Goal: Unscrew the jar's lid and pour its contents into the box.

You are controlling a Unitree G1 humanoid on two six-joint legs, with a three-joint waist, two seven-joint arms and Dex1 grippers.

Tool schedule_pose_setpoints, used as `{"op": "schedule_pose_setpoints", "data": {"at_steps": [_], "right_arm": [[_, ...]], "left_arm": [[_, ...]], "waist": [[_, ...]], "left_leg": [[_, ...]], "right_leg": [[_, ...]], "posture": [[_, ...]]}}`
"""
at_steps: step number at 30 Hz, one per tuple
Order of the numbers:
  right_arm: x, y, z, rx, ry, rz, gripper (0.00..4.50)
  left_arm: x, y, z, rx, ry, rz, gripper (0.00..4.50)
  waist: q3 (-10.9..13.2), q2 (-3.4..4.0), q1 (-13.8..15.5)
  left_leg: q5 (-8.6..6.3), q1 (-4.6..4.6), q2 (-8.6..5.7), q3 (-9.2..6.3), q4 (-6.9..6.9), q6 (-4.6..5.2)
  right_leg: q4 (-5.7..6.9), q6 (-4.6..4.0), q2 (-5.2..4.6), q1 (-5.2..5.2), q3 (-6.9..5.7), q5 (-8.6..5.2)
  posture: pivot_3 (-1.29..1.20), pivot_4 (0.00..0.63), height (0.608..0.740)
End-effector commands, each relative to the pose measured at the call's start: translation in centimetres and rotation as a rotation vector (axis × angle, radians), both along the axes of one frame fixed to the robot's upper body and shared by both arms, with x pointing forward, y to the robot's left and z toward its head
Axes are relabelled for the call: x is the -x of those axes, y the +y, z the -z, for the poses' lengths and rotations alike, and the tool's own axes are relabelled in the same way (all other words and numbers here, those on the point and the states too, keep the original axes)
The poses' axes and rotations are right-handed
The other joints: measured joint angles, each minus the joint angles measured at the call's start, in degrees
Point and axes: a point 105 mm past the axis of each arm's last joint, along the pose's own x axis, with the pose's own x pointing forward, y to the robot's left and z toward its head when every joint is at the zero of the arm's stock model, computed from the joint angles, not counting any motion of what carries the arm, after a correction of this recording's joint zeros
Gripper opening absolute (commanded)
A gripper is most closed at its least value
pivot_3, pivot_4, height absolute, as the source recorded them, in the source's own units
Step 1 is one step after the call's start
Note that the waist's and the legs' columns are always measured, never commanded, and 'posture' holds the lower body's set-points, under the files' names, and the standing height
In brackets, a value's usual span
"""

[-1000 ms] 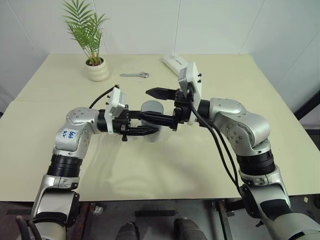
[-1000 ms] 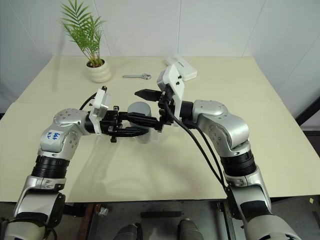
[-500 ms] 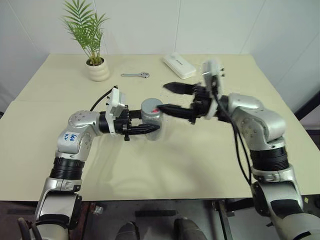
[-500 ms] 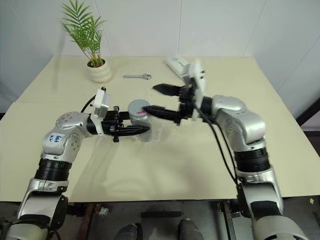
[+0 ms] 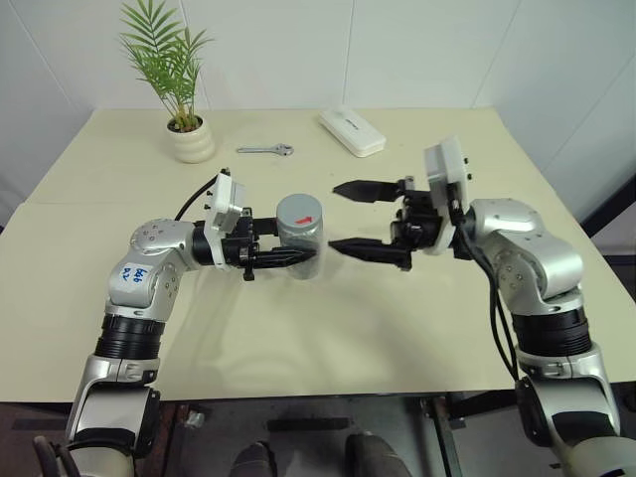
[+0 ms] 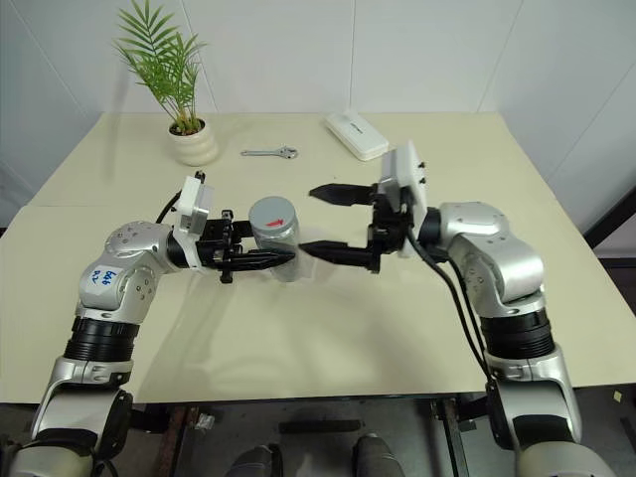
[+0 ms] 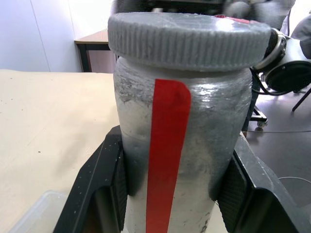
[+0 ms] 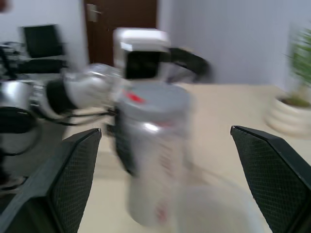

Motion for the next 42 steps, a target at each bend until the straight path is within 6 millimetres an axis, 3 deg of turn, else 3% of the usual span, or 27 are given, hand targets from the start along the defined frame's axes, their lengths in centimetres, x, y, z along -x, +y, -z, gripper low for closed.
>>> {"op": "schedule_pose_setpoints", "data": {"at_steps": [1, 14, 23, 32, 42], "right_arm": [[0.1, 0.8, -1.1, -0.018, -0.004, -0.009, 4.49], [-0.8, 4.1, -1.4, -0.019, 0.002, -0.041, 4.49], [-1.1, 4.7, -1.4, -0.015, 0.016, -0.035, 4.49], [-2.8, 3.3, -1.7, -0.015, 0.008, 0.045, 4.49], [-4.2, -0.4, -1.7, 0.007, -0.003, 0.142, 4.49]], "left_arm": [[0.4, 0.1, -0.8, 0.009, -0.041, 0.006, 1.95], [0.8, -0.2, 0.0, -0.008, -0.032, 0.018, 1.95], [0.9, -0.6, 0.3, -0.019, -0.034, 0.026, 1.95], [1.1, -0.7, 0.3, -0.008, -0.033, 0.026, 1.95], [0.9, -0.6, 0.1, 0.006, -0.032, 0.009, 1.95]], "waist": [[0.00, 0.00, 0.09], [0.00, 0.00, 0.35], [0.00, 0.00, 0.27], [0.00, 0.00, 0.20], [0.00, 0.00, 0.20]], "left_leg": [[0.00, -0.01, 0.00, 0.00, 0.01, 0.00], [0.00, -0.02, 0.00, 0.00, 0.03, 0.00], [0.00, -0.01, 0.00, 0.00, 0.04, 0.00], [0.00, -0.01, 0.00, 0.00, 0.04, 0.00], [0.00, 0.00, 0.00, 0.00, 0.03, 0.00]], "right_leg": [[0.00, 0.00, 0.00, 0.00, 0.00, 0.00], [0.03, 0.01, -0.01, -0.01, 0.00, 0.01], [0.06, 0.01, 0.00, -0.01, 0.00, 0.01], [0.06, 0.01, 0.00, -0.01, 0.00, 0.01], [0.06, 0.01, 0.00, -0.01, 0.00, 0.01]], "posture": [[0.00, 0.150, 0.740], [0.00, 0.150, 0.740], [0.00, 0.150, 0.740], [0.00, 0.150, 0.740], [0.00, 0.150, 0.740]]}}
